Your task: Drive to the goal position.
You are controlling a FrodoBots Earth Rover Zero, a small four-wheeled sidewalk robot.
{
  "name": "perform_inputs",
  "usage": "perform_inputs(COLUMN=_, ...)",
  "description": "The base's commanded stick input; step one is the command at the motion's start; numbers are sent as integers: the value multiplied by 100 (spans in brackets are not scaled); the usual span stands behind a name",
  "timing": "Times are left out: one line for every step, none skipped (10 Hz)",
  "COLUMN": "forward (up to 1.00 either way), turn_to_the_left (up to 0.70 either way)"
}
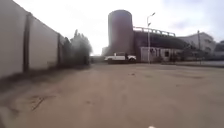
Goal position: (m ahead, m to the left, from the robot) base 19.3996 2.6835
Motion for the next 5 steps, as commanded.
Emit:
perform_inputs(forward=70, turn_to_the_left=1)
perform_inputs(forward=70, turn_to_the_left=1)
perform_inputs(forward=70, turn_to_the_left=1)
perform_inputs(forward=70, turn_to_the_left=1)
perform_inputs(forward=70, turn_to_the_left=1)
